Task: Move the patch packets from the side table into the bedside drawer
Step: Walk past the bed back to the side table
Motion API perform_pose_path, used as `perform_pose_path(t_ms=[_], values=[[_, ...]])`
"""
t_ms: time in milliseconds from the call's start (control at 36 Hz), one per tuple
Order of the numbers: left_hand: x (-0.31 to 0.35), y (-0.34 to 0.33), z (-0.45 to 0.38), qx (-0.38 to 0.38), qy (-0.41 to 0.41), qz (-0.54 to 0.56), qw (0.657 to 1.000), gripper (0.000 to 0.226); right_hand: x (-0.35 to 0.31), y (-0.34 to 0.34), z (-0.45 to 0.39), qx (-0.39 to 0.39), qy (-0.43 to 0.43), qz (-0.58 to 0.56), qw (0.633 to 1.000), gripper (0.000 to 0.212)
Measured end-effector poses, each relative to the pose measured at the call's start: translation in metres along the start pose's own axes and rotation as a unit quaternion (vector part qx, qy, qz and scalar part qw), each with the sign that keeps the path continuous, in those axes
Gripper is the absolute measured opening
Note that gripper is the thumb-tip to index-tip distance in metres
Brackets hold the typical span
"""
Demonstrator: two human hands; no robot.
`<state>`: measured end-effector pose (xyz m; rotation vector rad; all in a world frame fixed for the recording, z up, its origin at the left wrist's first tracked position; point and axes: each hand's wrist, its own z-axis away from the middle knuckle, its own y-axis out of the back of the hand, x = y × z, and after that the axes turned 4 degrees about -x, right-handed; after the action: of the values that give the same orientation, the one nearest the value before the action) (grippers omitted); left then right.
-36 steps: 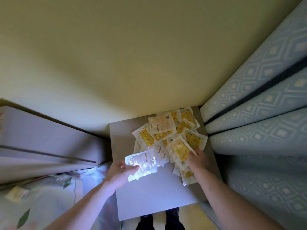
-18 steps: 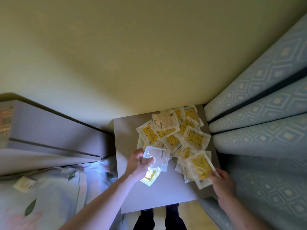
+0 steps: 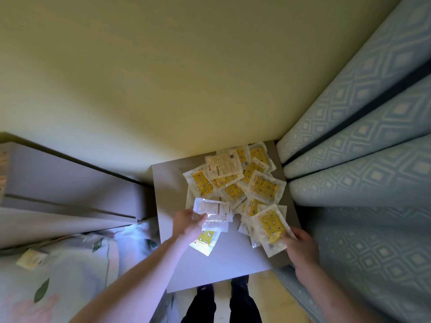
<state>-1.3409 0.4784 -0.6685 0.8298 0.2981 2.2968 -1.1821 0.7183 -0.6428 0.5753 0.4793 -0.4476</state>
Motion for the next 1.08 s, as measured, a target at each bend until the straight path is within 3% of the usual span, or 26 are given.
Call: perform_pose_path(t_ms=[139, 278, 528, 833, 972, 1083], values=[[-0.004, 0.011, 0.051, -0.019, -0.037, -0.072, 0.997, 0.036, -0.014, 0.008, 0.031, -0.012, 0.029, 0.053, 0.998, 0.014], [-0.007, 0.027, 0.112, -0.032, -0.083, -0.114, 0.989, 0.022, -0.031, 0.018, 0.075, -0.019, 0.072, 0.111, 0.991, 0.017], [-0.021, 0.064, 0.209, -0.008, -0.143, -0.14, 0.98, 0.031, -0.057, 0.038, 0.169, -0.052, 0.157, 0.165, 0.972, 0.011], [-0.042, 0.073, 0.289, 0.083, -0.17, -0.091, 0.978, 0.036, -0.054, 0.053, 0.225, -0.112, 0.204, 0.182, 0.955, 0.013], [-0.058, 0.072, 0.326, 0.125, -0.139, -0.064, 0.98, 0.027, -0.054, 0.058, 0.232, -0.163, 0.262, 0.208, 0.928, 0.015], [-0.077, 0.069, 0.363, 0.172, -0.146, -0.03, 0.974, 0.038, -0.056, 0.059, 0.243, -0.217, 0.3, 0.231, 0.9, 0.009]])
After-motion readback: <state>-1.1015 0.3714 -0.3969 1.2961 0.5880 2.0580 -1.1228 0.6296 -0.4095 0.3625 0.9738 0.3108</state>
